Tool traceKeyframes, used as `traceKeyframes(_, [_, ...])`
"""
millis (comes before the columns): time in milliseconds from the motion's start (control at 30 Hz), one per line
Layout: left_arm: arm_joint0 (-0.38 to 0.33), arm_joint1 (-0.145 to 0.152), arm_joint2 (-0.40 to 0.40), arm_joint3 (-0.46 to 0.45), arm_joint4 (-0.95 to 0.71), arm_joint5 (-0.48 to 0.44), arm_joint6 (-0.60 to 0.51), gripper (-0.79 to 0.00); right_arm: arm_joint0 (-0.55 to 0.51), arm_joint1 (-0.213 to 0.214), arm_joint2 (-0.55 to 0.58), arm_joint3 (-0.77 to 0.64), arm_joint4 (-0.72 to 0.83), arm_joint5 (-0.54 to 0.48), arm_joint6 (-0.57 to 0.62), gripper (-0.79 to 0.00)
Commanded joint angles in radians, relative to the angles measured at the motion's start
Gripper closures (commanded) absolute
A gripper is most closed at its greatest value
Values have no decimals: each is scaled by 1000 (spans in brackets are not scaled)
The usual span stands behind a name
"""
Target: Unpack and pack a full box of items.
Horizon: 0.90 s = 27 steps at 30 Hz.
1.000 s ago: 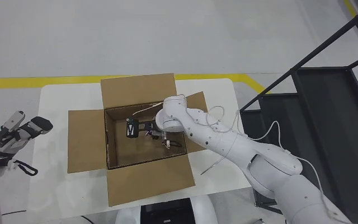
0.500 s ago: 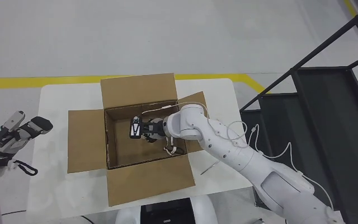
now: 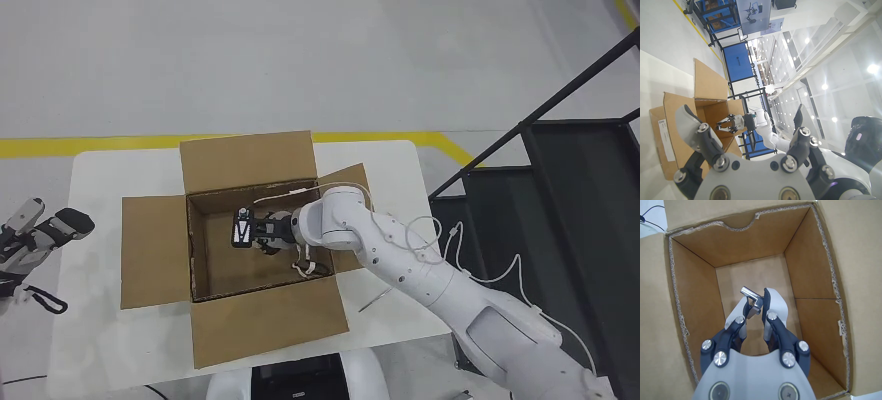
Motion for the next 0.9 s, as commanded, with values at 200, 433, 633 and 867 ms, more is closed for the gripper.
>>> traceKeyframes(200, [0,0,0,0,0,0,0,-785,-19,4,12,-27,19,-11,-24,0])
traceKeyframes(433, [0,0,0,0,0,0,0,-785,-124,67,214,-185,131,-106,-29,0])
traceKeyframes(633, [0,0,0,0,0,0,0,-785,-354,148,521,-382,289,-207,9,0])
traceKeyframes(867, [0,0,0,0,0,0,0,-785,-678,225,884,-507,510,-373,70,0])
